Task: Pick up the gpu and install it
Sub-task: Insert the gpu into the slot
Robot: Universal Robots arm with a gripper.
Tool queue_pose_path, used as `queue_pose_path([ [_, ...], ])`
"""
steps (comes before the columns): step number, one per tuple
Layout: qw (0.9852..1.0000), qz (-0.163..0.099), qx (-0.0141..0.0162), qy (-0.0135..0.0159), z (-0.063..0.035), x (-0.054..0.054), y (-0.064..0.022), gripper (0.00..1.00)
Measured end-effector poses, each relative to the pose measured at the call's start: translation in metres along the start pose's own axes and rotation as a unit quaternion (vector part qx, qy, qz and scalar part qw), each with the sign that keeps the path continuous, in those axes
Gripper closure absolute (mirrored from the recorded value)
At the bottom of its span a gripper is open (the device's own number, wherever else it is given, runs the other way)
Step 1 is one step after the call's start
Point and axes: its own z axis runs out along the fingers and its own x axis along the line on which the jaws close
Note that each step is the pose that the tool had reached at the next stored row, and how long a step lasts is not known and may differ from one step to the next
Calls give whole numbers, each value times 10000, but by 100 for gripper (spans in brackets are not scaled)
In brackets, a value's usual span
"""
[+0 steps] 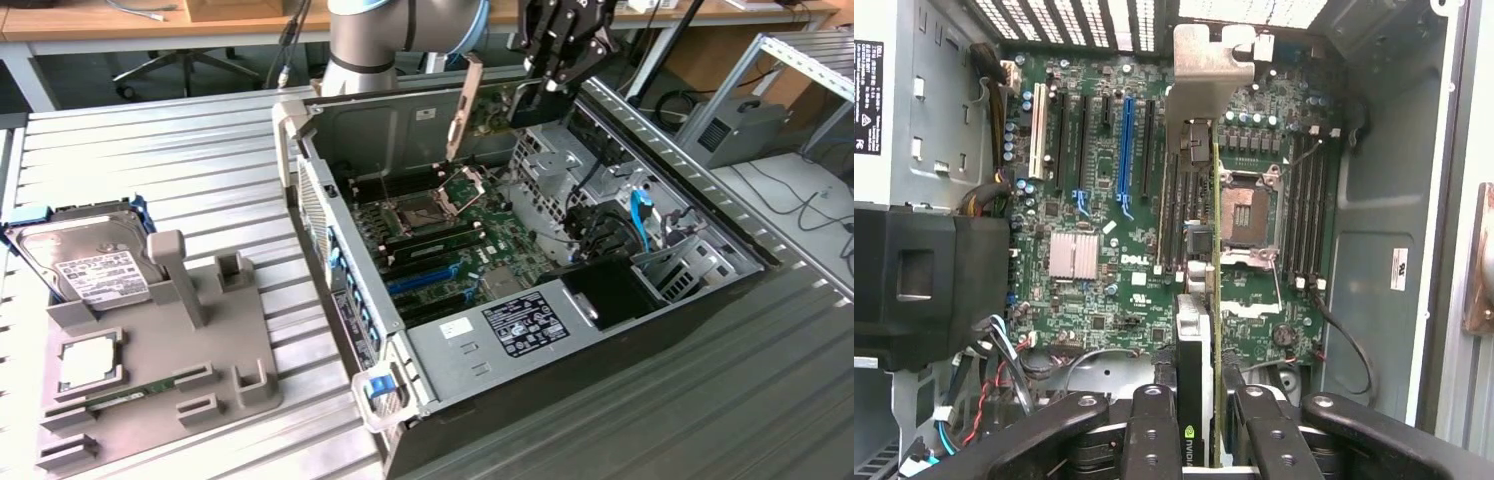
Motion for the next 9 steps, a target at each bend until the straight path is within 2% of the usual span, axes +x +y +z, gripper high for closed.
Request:
queue_pose_path([
  [9, 10000, 3, 0, 0, 6, -13, 144, 73],
])
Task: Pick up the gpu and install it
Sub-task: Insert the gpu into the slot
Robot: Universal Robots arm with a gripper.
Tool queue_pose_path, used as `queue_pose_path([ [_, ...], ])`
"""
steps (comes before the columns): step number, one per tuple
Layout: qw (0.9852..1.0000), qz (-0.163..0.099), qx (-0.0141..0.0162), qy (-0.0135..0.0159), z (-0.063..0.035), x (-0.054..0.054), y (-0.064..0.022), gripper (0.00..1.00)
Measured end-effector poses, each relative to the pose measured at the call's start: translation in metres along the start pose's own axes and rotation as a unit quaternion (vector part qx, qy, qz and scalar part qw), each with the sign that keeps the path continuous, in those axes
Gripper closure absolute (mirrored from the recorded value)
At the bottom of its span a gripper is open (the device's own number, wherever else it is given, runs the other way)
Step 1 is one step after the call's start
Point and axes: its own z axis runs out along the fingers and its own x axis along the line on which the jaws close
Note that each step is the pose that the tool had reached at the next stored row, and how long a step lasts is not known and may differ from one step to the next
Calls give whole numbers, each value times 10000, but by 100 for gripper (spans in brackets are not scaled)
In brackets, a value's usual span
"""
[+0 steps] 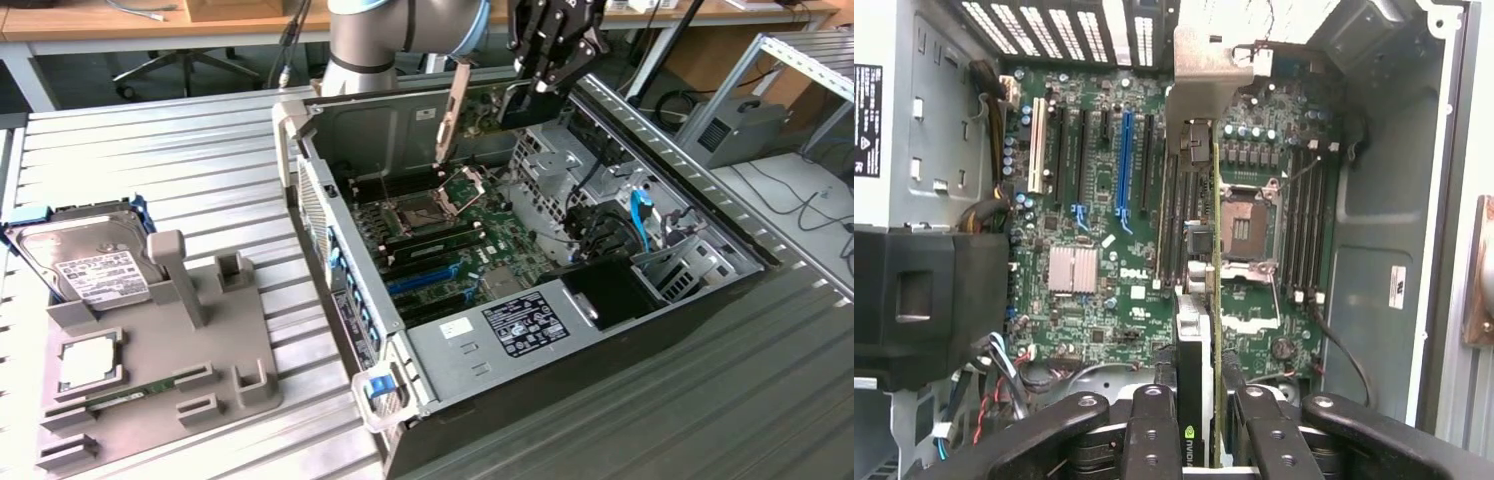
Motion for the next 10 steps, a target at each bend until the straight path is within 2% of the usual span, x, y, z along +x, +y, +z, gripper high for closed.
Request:
queue_pose_path([
  [10, 10000, 2, 0, 0, 3, -6, 76, 73],
])
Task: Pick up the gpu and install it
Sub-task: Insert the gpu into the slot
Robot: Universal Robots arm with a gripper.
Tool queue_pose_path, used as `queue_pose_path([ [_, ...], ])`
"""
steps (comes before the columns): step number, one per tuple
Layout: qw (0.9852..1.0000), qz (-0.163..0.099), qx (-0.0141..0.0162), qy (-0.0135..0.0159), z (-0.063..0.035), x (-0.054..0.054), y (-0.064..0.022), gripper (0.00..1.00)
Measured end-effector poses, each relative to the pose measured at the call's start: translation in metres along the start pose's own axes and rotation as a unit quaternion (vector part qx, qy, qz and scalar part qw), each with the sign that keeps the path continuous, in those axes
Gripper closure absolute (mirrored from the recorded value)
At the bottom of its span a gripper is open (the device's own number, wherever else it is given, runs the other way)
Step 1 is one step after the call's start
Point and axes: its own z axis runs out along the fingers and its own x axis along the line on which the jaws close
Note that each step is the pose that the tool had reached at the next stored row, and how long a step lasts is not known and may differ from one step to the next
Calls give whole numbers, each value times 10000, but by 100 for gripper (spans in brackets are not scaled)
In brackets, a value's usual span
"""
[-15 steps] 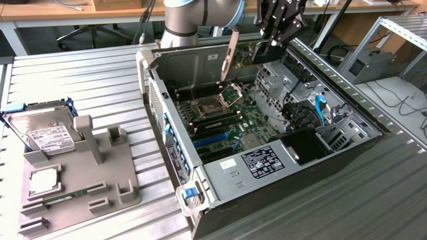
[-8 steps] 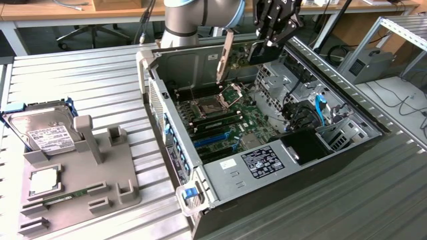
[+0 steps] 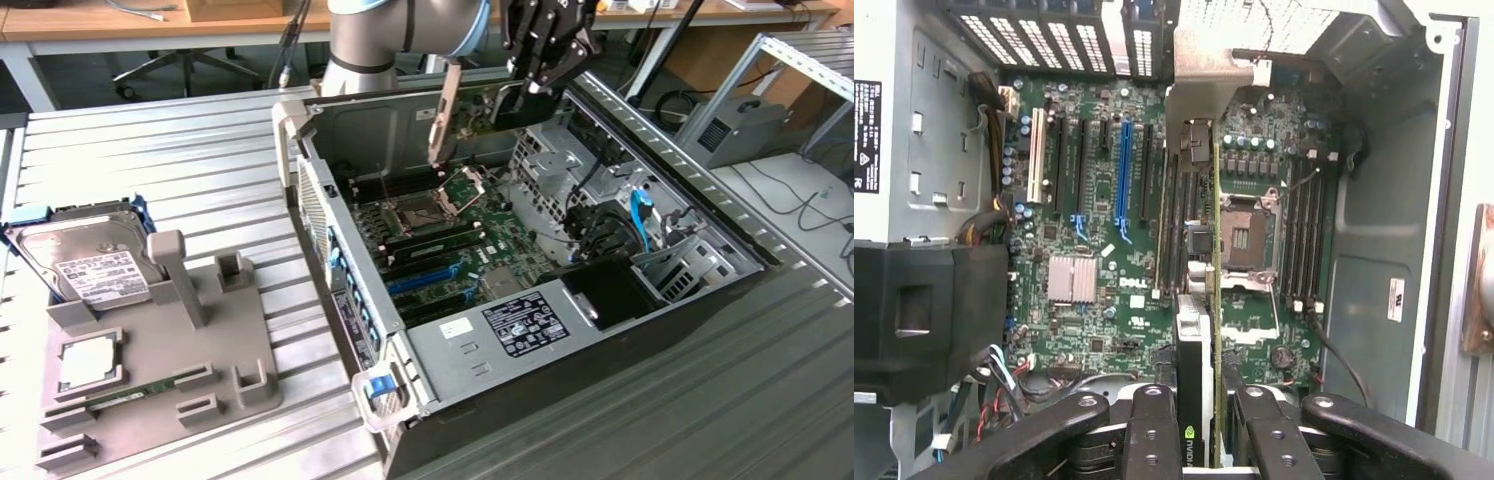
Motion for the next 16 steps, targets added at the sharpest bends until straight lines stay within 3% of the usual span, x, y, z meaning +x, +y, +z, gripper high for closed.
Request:
queue_pose_path([
  [16, 10000, 27, 1, -1, 7, -16, 200, 73],
])
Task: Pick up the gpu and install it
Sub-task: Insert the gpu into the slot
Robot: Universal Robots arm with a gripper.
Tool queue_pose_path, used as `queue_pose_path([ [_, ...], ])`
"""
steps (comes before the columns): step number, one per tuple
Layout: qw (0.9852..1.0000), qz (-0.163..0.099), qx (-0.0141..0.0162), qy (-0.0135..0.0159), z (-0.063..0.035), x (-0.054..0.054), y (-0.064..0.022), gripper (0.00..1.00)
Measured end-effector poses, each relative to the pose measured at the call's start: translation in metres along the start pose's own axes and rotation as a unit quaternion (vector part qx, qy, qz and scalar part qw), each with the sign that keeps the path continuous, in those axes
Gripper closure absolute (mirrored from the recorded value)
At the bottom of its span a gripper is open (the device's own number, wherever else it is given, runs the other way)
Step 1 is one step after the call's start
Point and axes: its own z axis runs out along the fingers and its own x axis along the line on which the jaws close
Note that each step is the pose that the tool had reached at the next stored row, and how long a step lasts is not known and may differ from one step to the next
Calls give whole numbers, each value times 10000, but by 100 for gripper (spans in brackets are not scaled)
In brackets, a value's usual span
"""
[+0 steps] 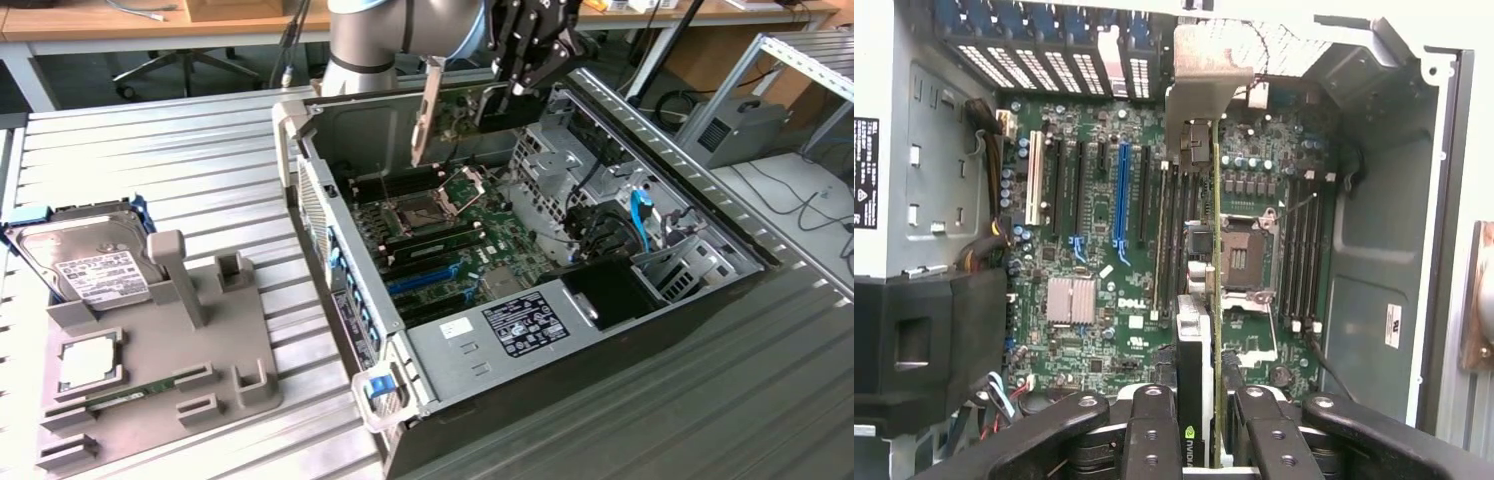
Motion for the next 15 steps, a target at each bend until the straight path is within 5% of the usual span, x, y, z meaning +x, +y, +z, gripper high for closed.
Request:
queue_pose_path([
  [15, 10000, 24, 1, -1, 14, -18, 262, 73],
])
